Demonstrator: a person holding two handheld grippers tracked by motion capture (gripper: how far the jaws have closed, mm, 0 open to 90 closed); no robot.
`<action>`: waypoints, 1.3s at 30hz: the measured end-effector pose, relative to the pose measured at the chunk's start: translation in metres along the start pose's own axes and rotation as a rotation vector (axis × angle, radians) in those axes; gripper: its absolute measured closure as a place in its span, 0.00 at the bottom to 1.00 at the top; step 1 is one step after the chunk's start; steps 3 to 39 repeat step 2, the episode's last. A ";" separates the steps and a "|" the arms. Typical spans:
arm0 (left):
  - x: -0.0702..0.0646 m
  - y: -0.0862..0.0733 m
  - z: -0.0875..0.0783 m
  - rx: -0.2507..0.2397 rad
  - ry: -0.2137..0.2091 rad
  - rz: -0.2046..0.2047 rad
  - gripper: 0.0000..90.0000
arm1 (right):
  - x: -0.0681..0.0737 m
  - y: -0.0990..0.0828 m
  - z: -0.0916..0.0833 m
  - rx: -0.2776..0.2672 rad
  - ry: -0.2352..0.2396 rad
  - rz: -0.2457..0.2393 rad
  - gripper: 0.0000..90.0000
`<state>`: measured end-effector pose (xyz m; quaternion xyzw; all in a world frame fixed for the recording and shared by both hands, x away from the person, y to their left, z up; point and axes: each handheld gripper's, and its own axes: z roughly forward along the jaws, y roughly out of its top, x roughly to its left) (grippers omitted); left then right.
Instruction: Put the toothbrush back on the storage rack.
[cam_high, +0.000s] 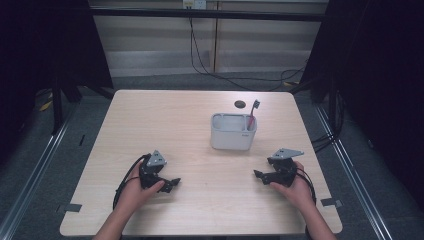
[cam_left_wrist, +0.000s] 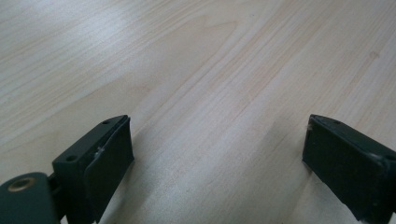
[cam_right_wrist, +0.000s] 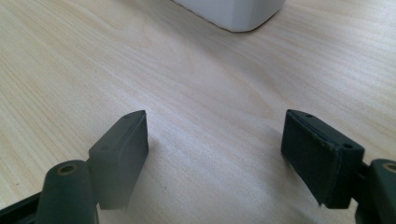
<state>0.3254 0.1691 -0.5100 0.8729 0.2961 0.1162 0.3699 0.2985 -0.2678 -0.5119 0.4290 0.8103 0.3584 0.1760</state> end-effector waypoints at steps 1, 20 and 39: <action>0.000 0.000 0.000 0.001 0.001 0.000 0.09 | 0.000 0.000 0.000 -0.001 -0.005 0.003 0.26; 0.000 0.000 0.000 0.001 0.001 0.000 0.09 | 0.001 0.000 0.000 0.000 -0.010 0.007 0.26; 0.000 0.000 0.000 0.001 0.001 0.000 0.09 | 0.001 0.000 0.000 0.000 -0.010 0.007 0.26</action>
